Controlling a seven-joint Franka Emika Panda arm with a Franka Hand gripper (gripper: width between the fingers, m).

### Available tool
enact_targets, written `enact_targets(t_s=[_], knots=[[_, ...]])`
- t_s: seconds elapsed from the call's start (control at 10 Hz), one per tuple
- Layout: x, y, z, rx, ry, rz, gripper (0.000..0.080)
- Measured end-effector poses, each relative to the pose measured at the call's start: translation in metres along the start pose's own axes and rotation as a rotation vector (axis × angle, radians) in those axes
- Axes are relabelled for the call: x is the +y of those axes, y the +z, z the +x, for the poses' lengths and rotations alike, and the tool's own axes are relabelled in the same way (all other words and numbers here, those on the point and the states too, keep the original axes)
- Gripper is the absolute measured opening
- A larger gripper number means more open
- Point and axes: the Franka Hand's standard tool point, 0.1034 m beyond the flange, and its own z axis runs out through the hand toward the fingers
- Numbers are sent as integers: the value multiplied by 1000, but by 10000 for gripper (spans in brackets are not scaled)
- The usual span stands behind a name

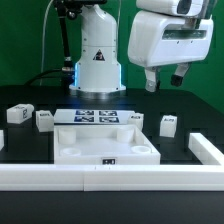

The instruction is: Assemble one leg

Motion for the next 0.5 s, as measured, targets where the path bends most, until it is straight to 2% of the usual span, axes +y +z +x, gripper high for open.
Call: enact_targets(t_s=[0.5], knots=[[0, 1, 0, 0, 0, 2, 650]])
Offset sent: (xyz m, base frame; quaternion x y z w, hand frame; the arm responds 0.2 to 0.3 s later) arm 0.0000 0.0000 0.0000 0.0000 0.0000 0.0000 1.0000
